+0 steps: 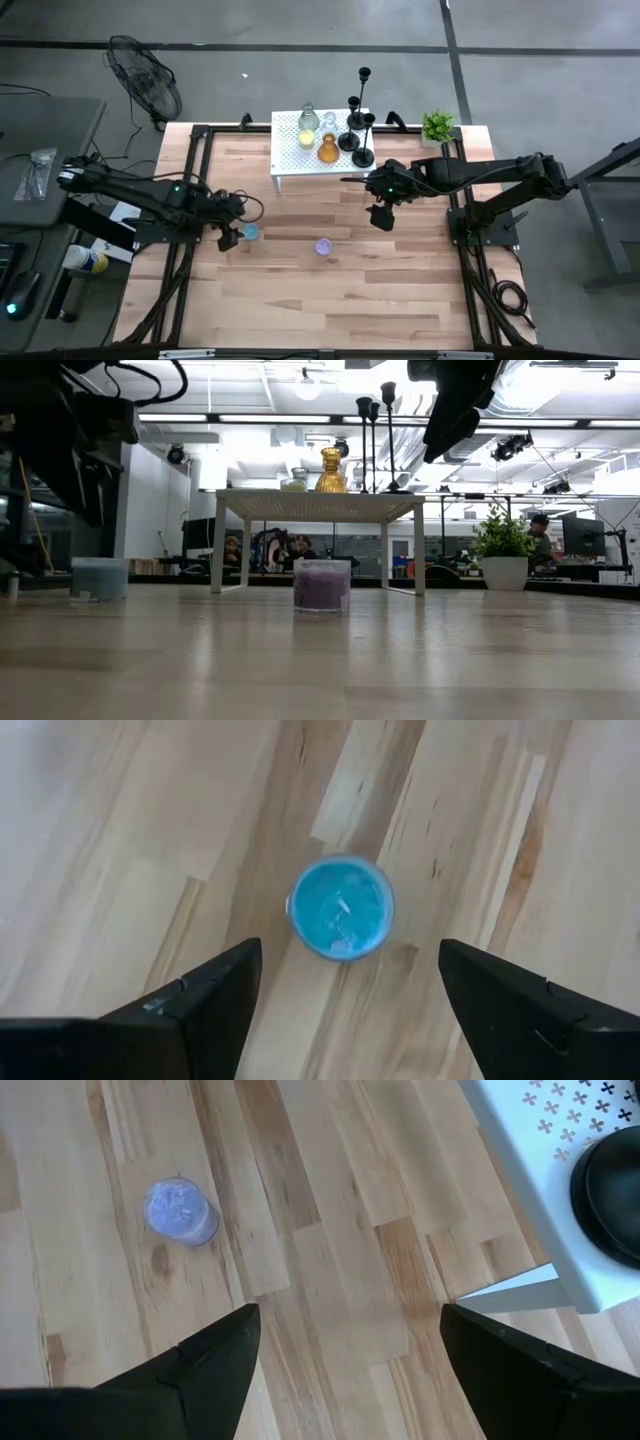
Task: Pick & Place candle stick holders
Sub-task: Put the blue scented candle on the shelf
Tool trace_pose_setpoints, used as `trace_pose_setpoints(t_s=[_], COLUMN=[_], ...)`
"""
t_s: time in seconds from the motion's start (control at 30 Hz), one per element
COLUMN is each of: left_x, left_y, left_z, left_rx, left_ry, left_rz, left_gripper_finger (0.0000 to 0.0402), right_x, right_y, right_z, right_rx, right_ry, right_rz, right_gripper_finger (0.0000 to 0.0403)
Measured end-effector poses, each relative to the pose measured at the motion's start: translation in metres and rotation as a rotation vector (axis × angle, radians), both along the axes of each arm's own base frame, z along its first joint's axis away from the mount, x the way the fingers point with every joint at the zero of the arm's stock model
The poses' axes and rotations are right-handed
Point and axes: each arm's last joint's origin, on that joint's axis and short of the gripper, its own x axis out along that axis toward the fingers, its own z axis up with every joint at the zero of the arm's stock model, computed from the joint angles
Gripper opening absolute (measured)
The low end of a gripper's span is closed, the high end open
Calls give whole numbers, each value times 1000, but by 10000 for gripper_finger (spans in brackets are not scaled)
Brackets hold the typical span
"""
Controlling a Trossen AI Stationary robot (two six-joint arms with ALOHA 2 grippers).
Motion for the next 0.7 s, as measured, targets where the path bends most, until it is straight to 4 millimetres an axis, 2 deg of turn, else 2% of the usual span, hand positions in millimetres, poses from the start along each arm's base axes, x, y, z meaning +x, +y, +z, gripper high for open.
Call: trace_pose_setpoints(t_s=[0.2,0.4,0.7], left_x=[3,16,28], left_y=[-1,-3,-6], left_z=[-9,-17,-32], left_rx=[-15,11,62], left_ry=[-22,-42,42], left_rz=[-15,-40,-85], left_gripper_finger=[301,301,301], right_x=[0,1,1], right_y=[0,0,0], right_z=[0,0,0], right_rx=[0,-1,-1], right_ry=[-1,-8,-8], right_rz=[0,1,2], right_gripper_finger=[302,302,302])
